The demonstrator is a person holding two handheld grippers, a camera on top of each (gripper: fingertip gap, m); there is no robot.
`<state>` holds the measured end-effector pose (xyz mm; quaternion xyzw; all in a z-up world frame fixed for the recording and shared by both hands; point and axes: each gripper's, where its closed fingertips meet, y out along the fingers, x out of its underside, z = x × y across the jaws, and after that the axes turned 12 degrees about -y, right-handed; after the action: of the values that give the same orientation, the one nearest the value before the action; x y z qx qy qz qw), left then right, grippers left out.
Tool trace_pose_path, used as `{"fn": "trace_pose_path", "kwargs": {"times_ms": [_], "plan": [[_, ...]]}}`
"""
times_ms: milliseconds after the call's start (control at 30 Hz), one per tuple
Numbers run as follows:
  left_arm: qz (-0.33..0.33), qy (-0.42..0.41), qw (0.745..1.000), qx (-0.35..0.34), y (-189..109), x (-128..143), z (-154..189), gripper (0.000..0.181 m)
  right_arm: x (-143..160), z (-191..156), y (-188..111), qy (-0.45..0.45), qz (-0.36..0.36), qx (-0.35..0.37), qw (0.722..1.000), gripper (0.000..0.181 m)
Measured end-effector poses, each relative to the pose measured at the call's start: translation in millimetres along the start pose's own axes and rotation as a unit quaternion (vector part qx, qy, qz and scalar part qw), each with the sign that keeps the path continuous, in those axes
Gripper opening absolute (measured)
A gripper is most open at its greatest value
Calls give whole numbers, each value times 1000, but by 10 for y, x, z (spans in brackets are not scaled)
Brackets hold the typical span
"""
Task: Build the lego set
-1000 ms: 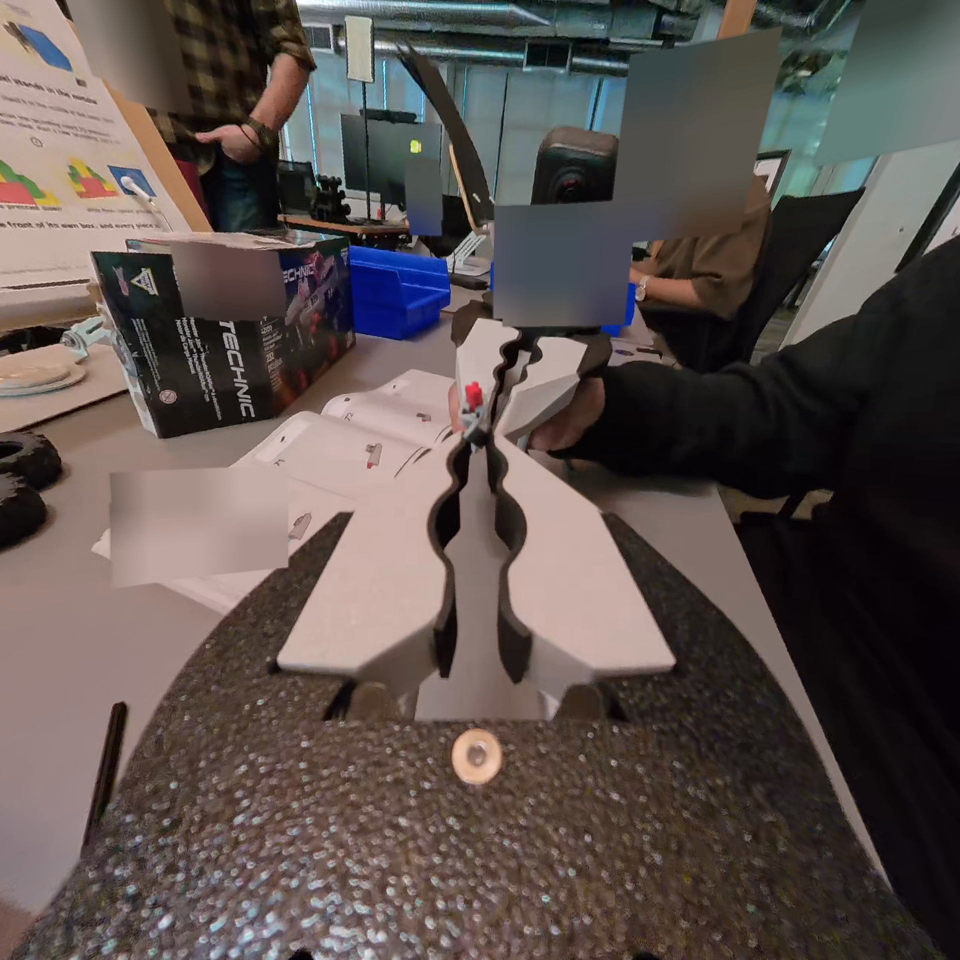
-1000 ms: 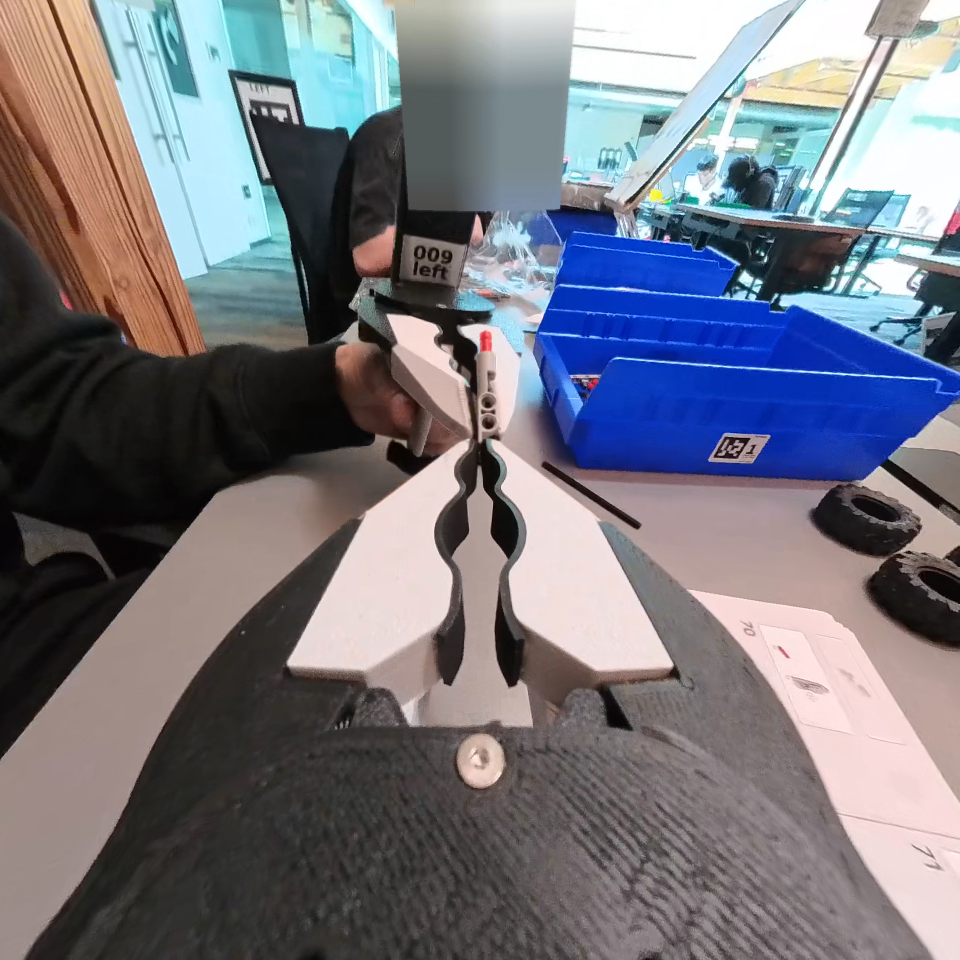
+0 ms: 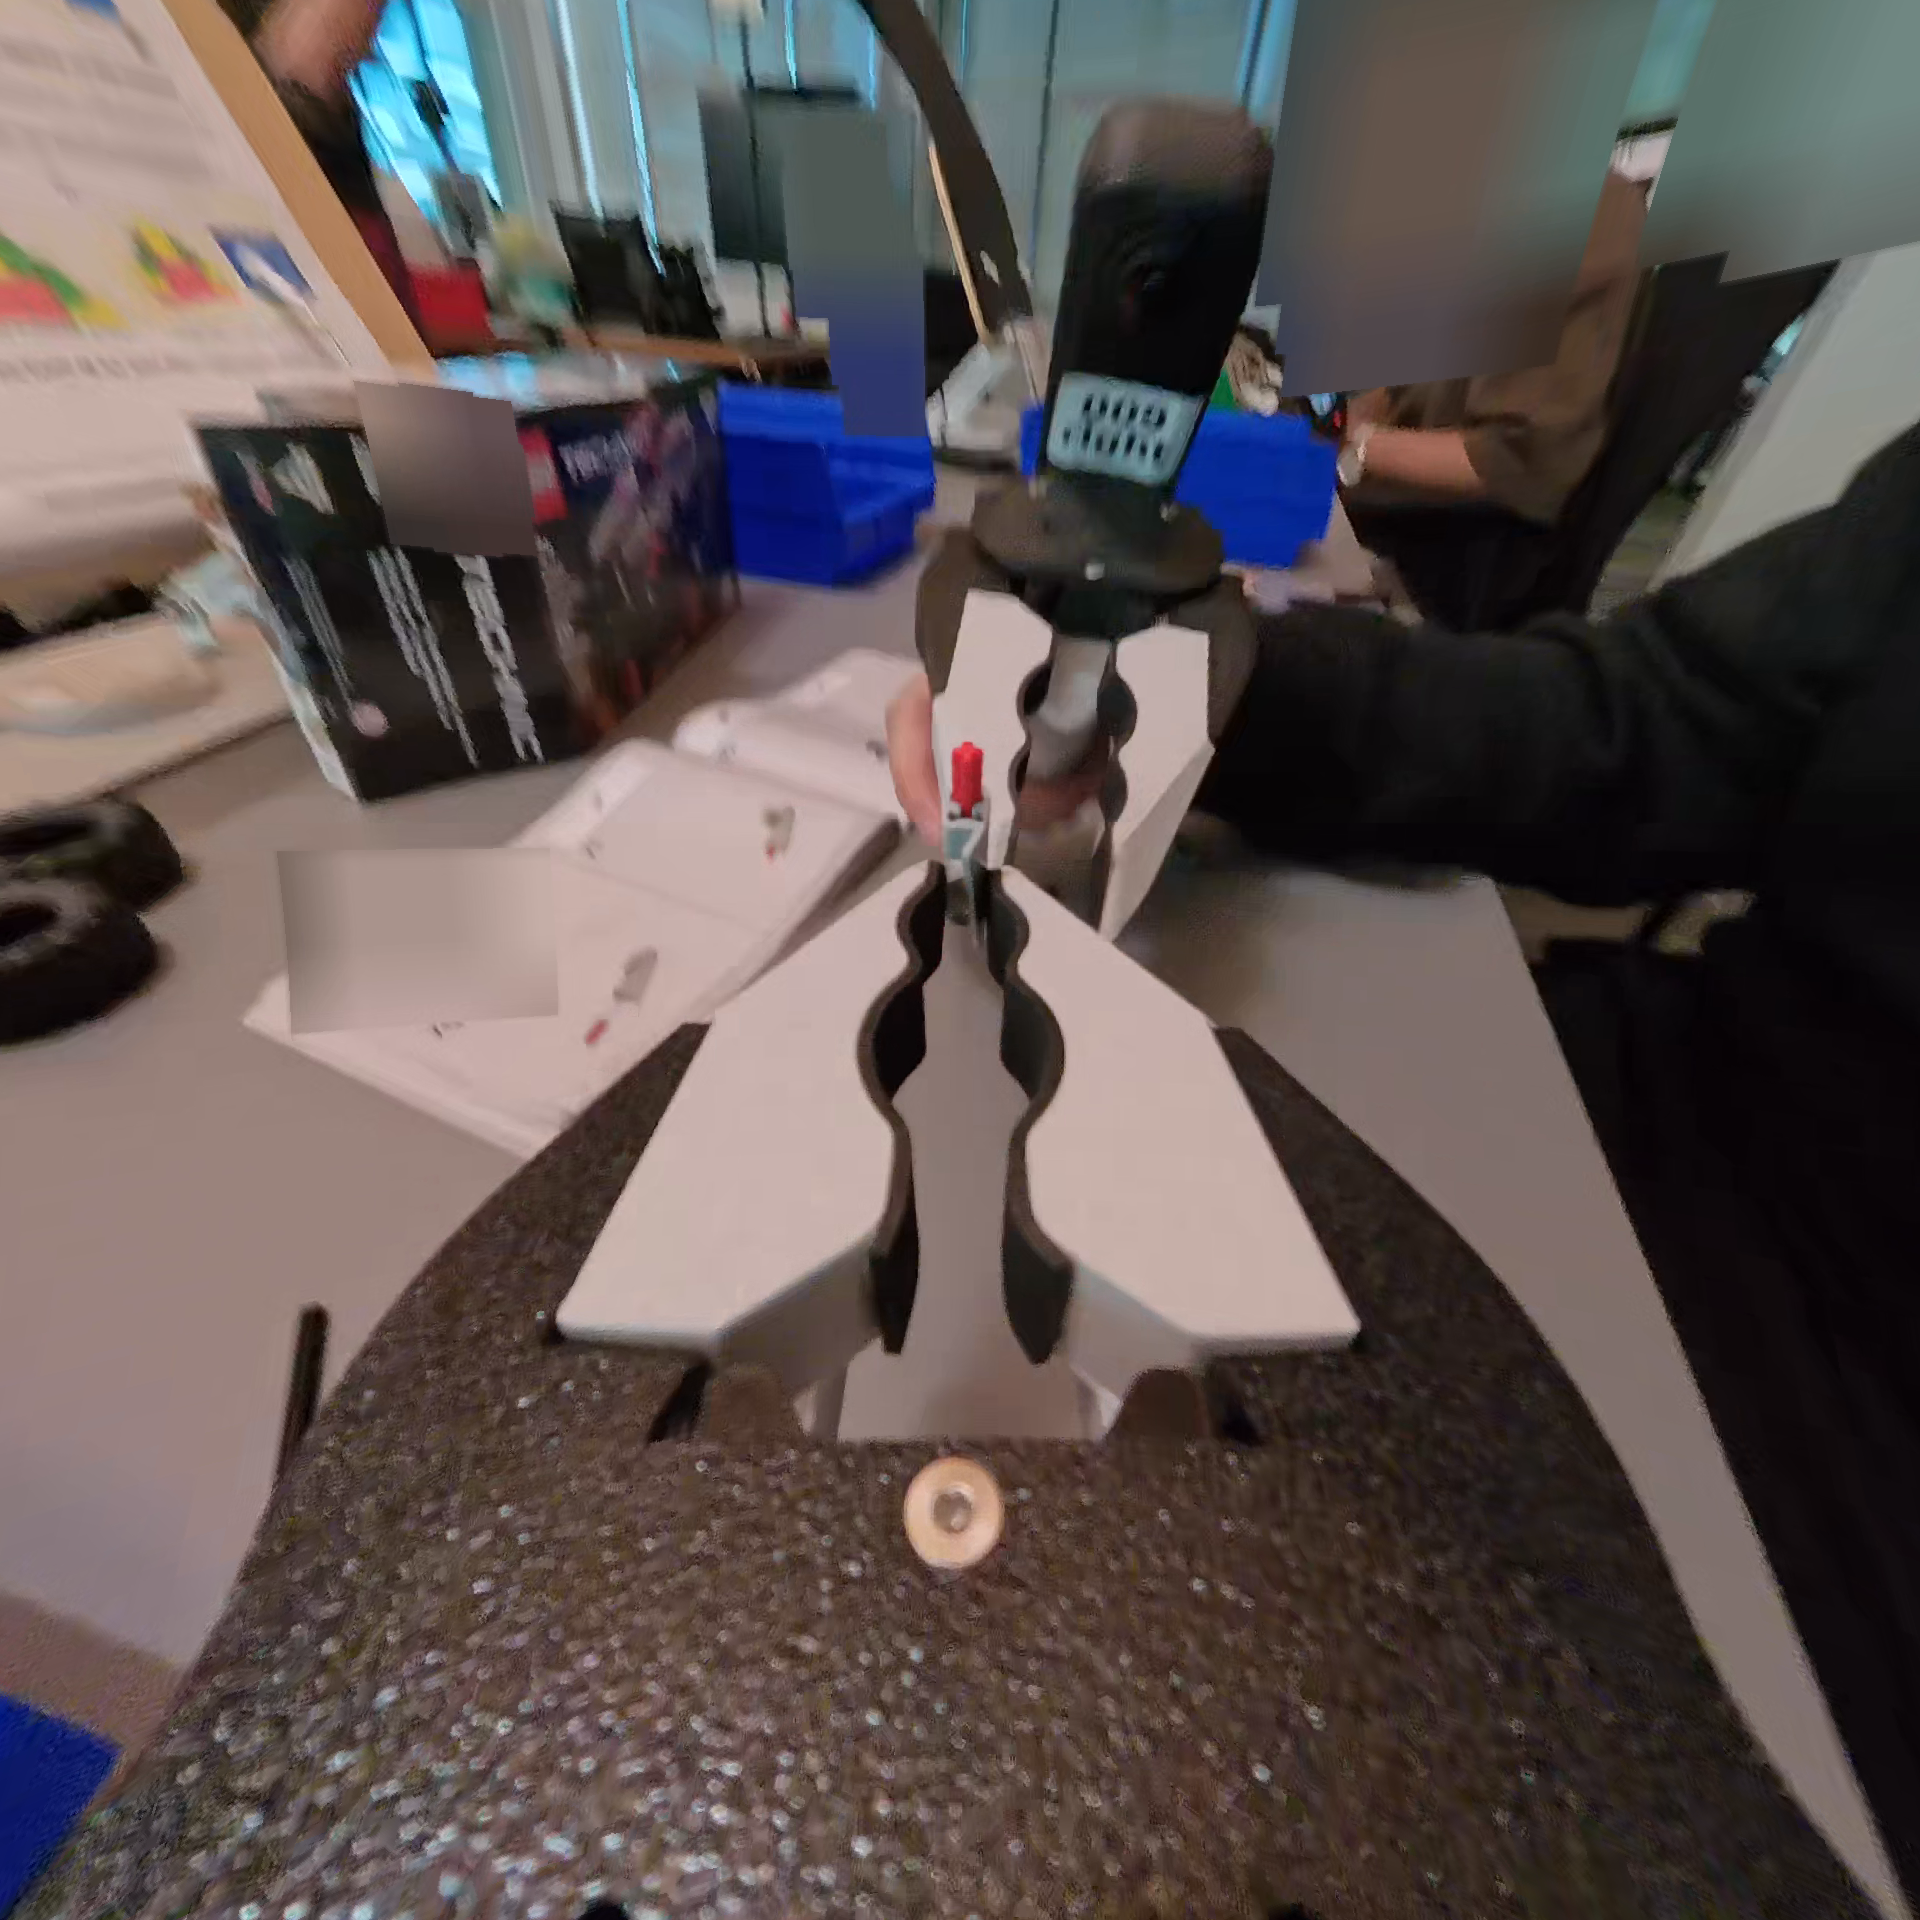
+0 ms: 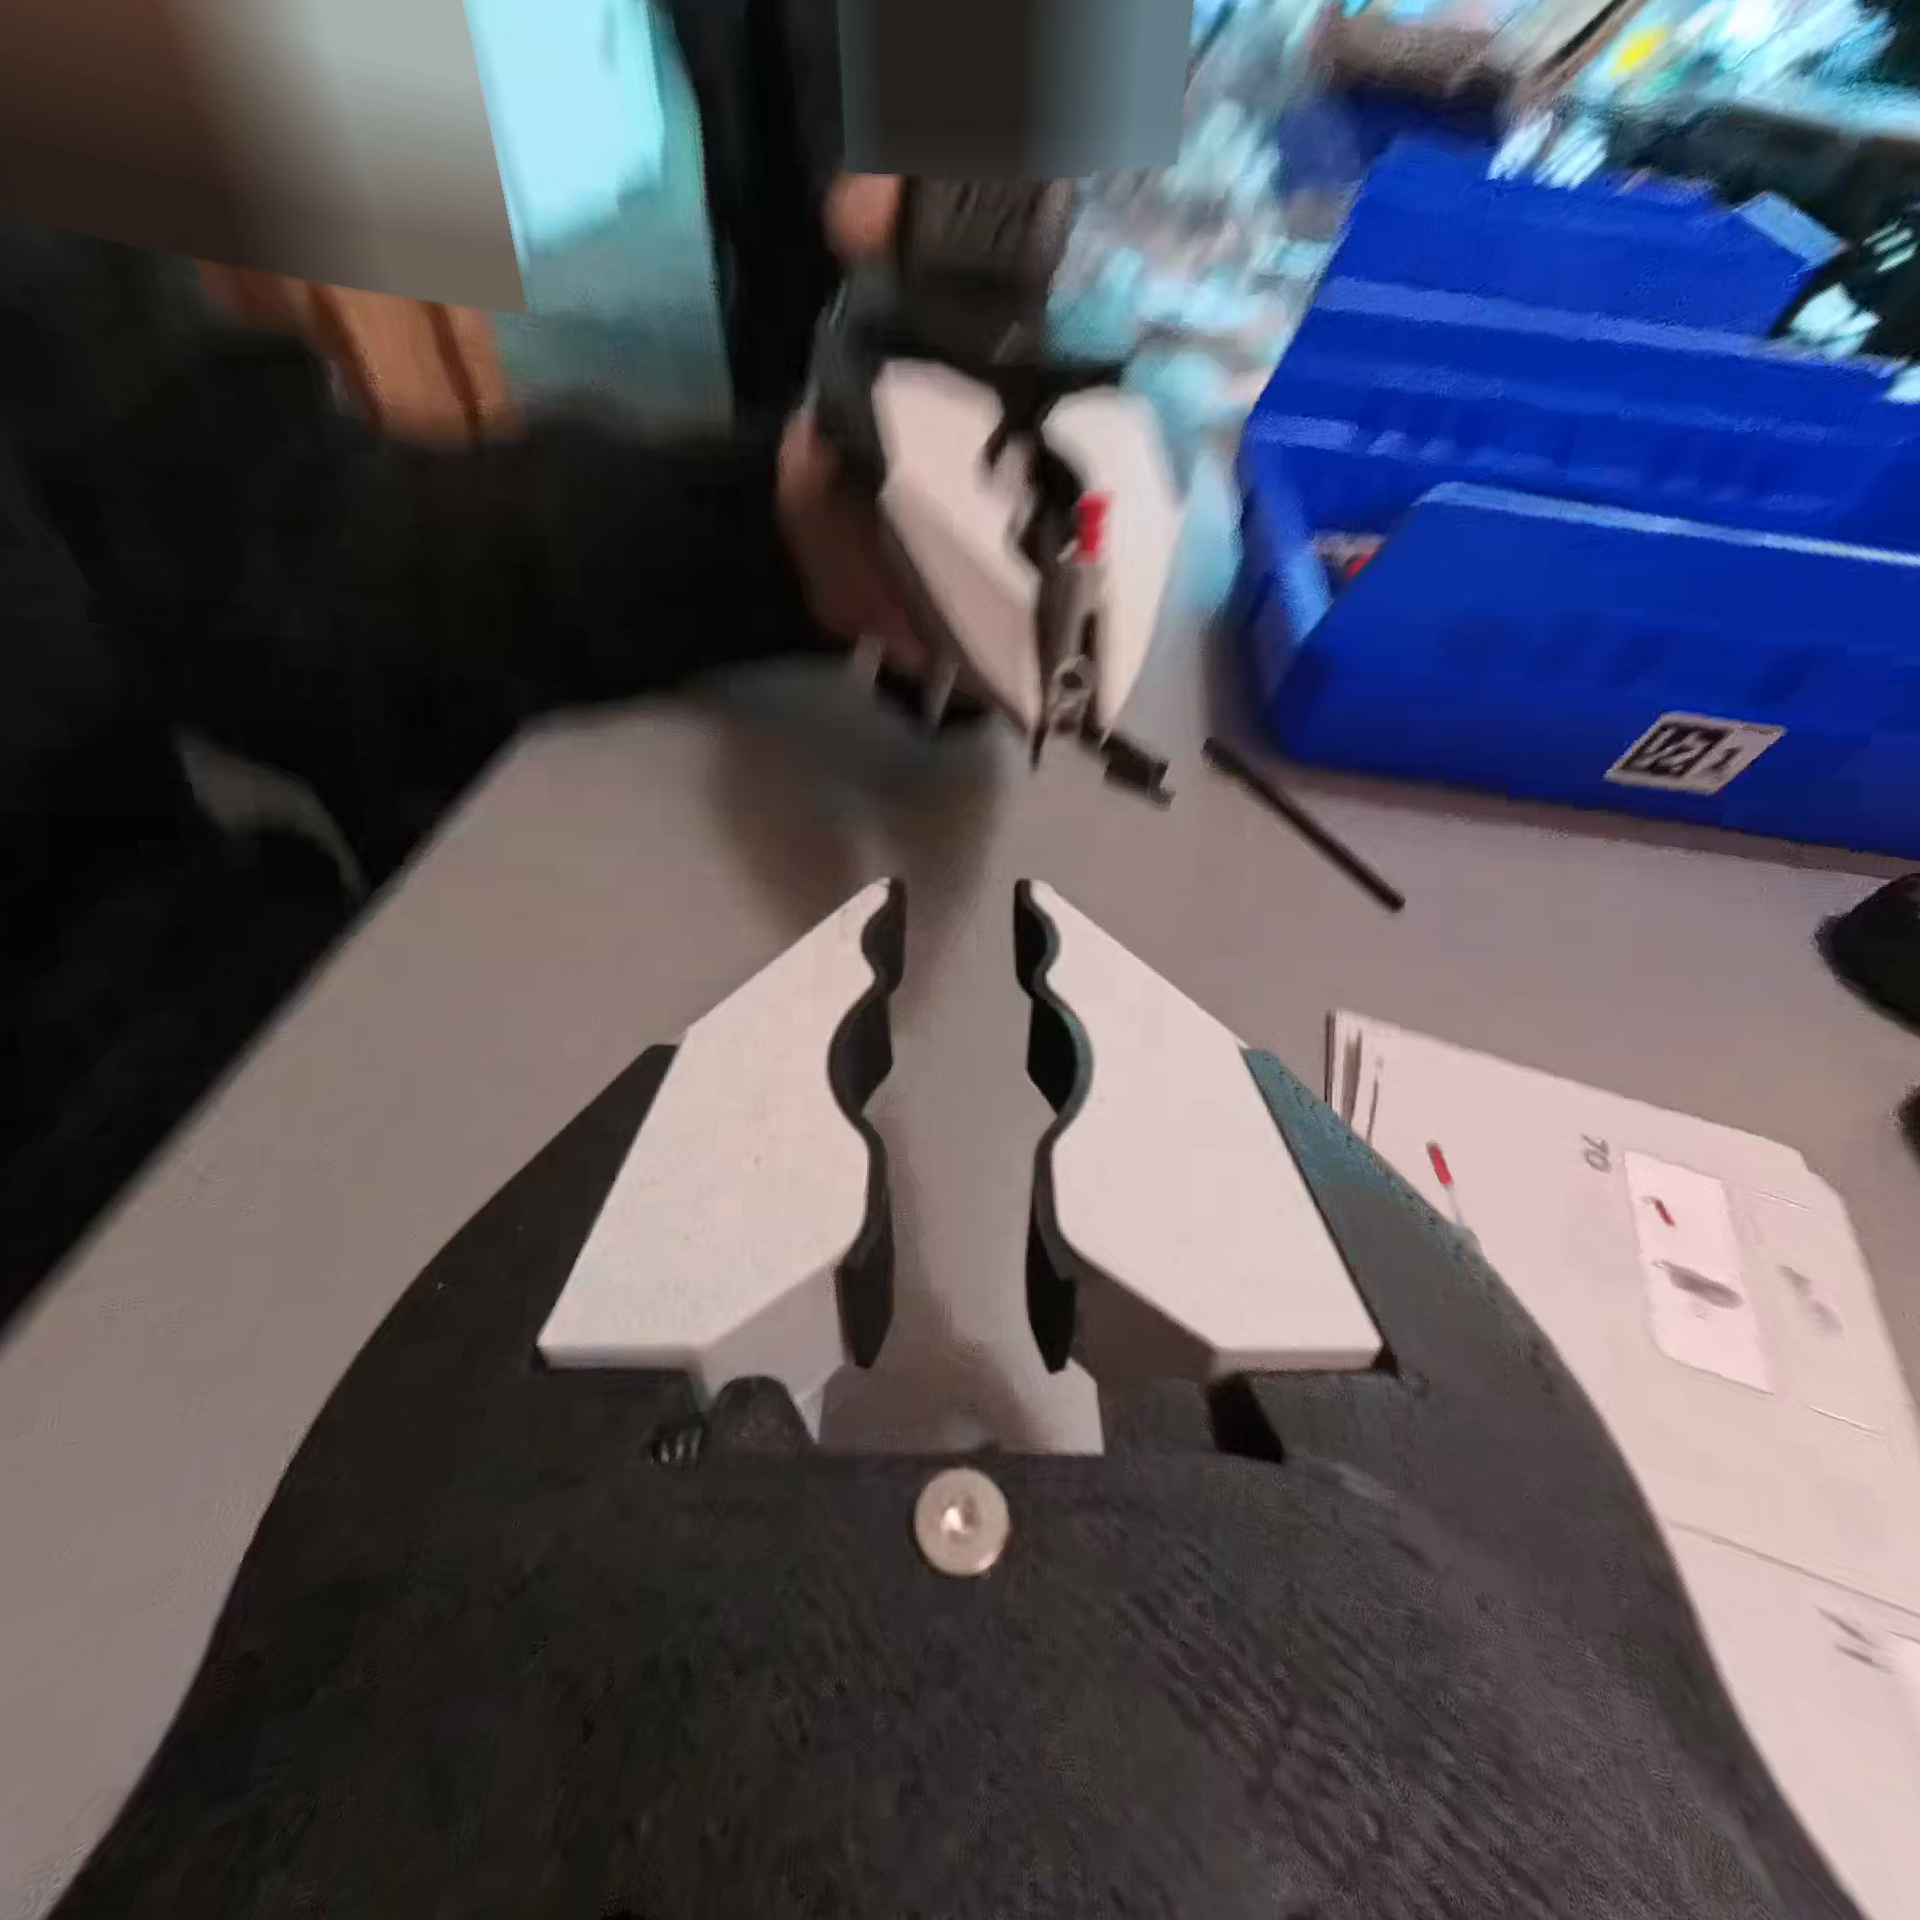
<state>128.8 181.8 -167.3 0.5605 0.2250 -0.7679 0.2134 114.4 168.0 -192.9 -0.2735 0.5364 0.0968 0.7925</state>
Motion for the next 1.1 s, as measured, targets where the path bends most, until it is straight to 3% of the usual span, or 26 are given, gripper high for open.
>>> {"fn": "trace_pose_path", "kwargs": {"times_ms": [67,167,267,400,500,667,767,900,967,1100], "plan": [[-60,-24,998,6,-45,153,3,4,233,-145,-37,-91,-88,-33,991,20],[-101,-37,994,31,-100,277,71,4,379,-294,44,-233,-156,-87,956,12],[-92,-48,992,66,-116,293,140,4,484,-270,128,-287,-206,-128,927,12],[-101,-51,990,81,-161,353,155,4,534,-379,204,-292,-222,-203,908,15],[-89,-58,990,92,-191,316,164,4,605,-346,229,-302,-241,-218,896,18],[-79,-59,990,103,-215,287,187,4,574,-469,293,-265,-224,-263,900,4],[-76,-58,990,107,-224,277,199,4,578,-478,297,-184,-239,-266,916,4],[-75,-52,990,109,-228,277,213,4,581,-462,298,-96,-236,-221,941,5],[-76,-51,990,110,-227,282,220,4,589,-393,307,-64,-226,-175,956,18],[-80,-48,989,111,-223,294,230,4,596,-402,273,-20,-189,-144,971,11]]}}
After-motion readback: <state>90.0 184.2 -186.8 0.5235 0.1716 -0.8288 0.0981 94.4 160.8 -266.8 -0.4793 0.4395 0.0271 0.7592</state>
